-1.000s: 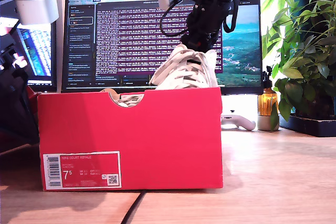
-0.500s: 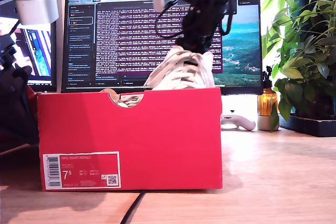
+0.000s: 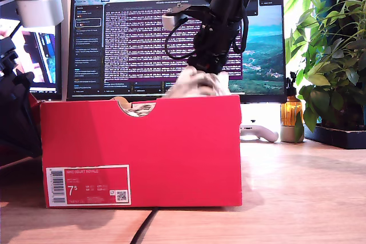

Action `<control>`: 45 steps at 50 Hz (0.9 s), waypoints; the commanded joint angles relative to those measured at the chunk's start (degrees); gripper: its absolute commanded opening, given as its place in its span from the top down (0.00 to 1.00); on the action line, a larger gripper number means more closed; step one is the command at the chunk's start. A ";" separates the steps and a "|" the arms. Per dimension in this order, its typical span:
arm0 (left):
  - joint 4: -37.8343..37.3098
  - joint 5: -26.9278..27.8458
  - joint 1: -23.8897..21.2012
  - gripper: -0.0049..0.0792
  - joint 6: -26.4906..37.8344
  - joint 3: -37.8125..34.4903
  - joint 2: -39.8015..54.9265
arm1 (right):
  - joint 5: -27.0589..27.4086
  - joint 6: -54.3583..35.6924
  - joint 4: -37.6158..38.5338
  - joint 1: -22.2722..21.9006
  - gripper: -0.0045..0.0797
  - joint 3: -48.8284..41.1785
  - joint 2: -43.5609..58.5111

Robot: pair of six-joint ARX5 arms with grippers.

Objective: Pack the white shoes by picking the first shoe and placing it inside the red shoebox, left side, then picking and rotating the second shoe and placing it in the shoebox

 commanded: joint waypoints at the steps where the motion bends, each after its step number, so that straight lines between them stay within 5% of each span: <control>1: 1.18 0.28 -0.15 0.96 -0.35 0.55 0.59 | 0.02 0.33 1.03 0.48 0.66 0.35 2.60; 22: 1.16 0.33 -0.15 0.96 -0.35 0.55 0.59 | 10.10 2.27 2.38 1.03 0.66 5.07 2.05; 30: 1.18 1.14 -0.15 0.96 -0.35 0.55 0.59 | 10.91 8.81 -2.82 1.77 0.98 10.47 1.14; 45: 1.51 2.80 -0.15 0.96 -0.39 0.57 0.59 | 10.86 25.09 -15.47 3.34 0.96 22.91 0.35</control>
